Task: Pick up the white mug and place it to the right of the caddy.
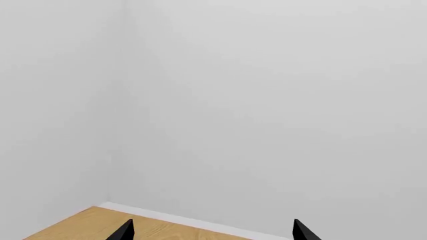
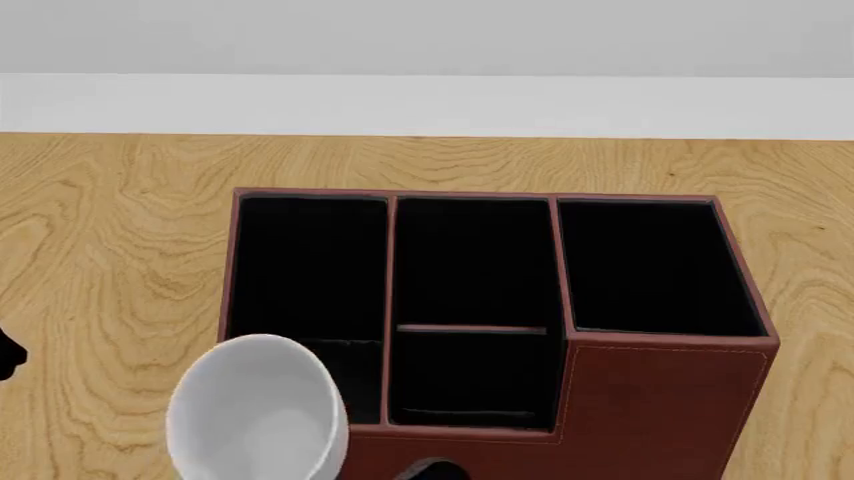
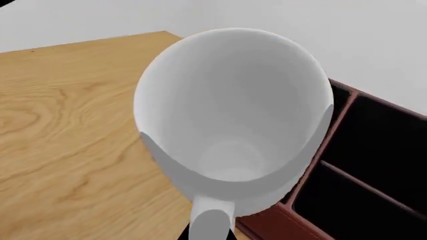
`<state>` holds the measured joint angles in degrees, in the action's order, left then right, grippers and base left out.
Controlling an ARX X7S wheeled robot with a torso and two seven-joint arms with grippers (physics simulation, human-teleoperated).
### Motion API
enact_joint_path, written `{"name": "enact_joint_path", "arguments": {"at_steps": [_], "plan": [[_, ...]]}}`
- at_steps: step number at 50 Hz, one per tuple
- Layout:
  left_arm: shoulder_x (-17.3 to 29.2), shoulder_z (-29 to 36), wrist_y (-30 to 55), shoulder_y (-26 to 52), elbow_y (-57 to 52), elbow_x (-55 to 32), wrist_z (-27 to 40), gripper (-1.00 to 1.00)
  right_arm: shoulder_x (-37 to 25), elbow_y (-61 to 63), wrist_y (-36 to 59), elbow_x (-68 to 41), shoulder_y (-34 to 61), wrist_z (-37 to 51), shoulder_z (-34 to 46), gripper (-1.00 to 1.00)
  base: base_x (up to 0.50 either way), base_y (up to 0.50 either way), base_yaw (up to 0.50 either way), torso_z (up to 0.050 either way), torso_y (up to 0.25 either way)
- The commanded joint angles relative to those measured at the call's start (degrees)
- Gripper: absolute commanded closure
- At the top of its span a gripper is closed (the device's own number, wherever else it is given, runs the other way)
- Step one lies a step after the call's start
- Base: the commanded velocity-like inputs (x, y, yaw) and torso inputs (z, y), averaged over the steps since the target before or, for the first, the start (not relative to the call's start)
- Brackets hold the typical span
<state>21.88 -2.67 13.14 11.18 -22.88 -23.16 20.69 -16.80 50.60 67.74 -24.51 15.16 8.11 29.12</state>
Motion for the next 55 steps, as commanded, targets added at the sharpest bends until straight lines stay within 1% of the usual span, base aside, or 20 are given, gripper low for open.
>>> {"name": "enact_joint_path", "arguments": {"at_steps": [1,19,27,36,55], "plan": [[0.1,0.1,-0.1,0.1,0.2,-0.1,0.1,-1.00,0.4,0.8,2.7,-1.2,3.3,-1.4,-4.4,1.00,0.00,0.00,0.00,0.000,0.000],[0.2,0.8,-0.8,-0.5,-0.1,0.6,0.2,-1.00,0.6,0.6,6.6,-4.2,7.6,-2.3,-10.6,1.00,0.00,0.00,0.00,0.000,0.001],[0.4,0.7,-0.8,-0.9,-0.5,0.7,0.6,-1.00,0.8,0.2,8.2,-5.2,9.9,-2.5,-12.0,1.00,0.00,0.00,0.00,0.000,0.000],[0.8,0.2,-0.8,-1.9,-1.2,0.8,1.2,-1.00,0.1,0.5,8.4,-6.2,10.6,-2.8,-14.8,1.00,0.00,0.00,0.00,0.000,0.001],[1.3,-1.0,-1.5,-4.6,-2.9,1.2,2.2,-1.00,-0.5,4.2,19.2,-11.5,17.1,-2.5,-24.4,1.00,0.00,0.00,0.00,0.000,0.001]]}}
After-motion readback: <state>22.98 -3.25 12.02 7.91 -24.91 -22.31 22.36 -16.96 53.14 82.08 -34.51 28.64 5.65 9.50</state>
